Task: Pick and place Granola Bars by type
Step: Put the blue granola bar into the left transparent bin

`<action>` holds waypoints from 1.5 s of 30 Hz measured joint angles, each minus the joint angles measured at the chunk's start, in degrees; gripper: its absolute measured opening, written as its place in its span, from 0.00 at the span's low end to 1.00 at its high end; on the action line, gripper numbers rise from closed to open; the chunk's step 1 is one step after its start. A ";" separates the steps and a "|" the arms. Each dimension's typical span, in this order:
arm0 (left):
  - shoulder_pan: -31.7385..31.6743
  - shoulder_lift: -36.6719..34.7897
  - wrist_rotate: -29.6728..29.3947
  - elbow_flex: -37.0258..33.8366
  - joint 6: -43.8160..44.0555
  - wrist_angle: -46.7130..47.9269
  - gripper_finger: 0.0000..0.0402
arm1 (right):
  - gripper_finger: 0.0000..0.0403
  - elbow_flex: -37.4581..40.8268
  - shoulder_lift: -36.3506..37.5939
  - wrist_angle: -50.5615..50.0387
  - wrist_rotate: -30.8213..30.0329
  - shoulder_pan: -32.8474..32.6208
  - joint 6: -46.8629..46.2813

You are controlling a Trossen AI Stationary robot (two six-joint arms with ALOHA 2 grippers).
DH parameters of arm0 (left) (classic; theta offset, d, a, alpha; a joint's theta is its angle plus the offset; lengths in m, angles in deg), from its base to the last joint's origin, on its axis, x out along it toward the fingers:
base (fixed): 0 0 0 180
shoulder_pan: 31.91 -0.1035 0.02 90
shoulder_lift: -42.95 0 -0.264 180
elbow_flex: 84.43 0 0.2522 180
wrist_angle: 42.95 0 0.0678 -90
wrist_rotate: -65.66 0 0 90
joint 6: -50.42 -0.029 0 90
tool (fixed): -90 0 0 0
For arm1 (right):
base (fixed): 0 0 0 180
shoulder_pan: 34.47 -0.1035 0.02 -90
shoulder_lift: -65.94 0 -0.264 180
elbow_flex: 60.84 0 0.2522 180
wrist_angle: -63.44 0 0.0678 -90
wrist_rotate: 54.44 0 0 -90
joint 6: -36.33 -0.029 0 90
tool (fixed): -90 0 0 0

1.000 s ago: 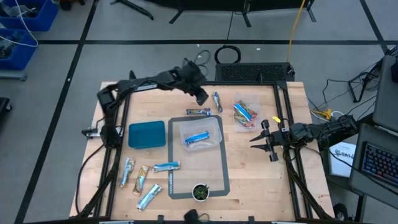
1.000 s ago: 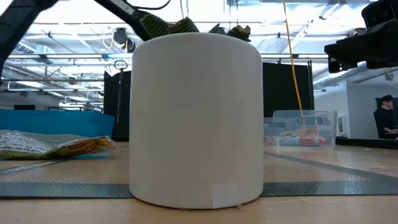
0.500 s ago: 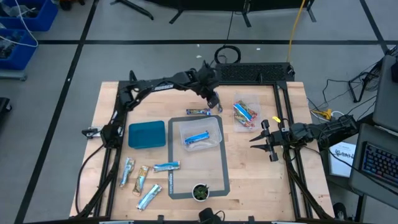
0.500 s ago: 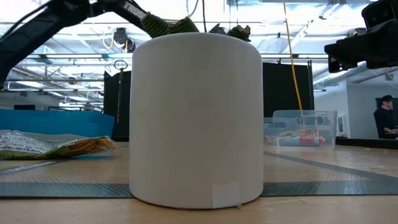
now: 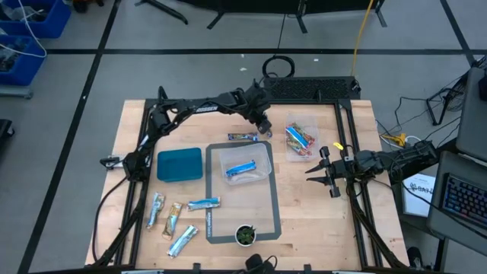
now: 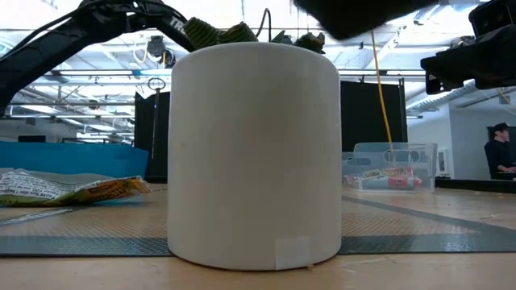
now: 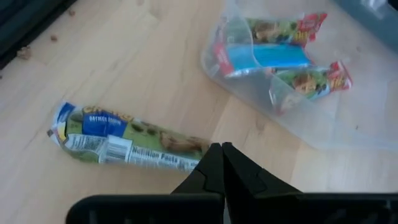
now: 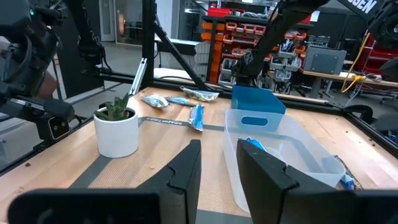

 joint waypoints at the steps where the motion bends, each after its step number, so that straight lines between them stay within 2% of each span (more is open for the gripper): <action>1: 0.10 0.35 0.22 0.00 0.55 -1.40 0.00 | 0.24 -0.01 0.00 0.00 0.00 0.00 0.00; 15: 0.19 1.44 -1.28 -0.07 5.97 -3.03 0.00 | 0.24 -0.01 0.00 0.02 0.00 -0.02 -0.02; 25: -3.14 1.38 10.08 0.70 10.79 -2.26 0.00 | 0.24 -0.01 0.00 0.02 0.00 0.00 -0.01; 36: -3.31 -1.32 15.56 1.20 10.90 -1.06 0.00 | 0.24 -0.01 0.00 0.02 0.02 0.00 0.00; 39: -2.97 -1.79 11.82 5.87 7.81 8.18 0.00 | 0.23 0.00 0.00 0.02 0.01 0.00 0.00; 41: -2.61 -1.57 6.71 10.31 4.25 19.46 0.00 | 0.23 0.01 0.00 0.00 0.02 0.00 0.00; 45: -1.35 -1.44 -2.34 16.47 -0.77 35.96 0.00 | 0.24 -0.01 -0.02 0.02 0.01 0.00 0.00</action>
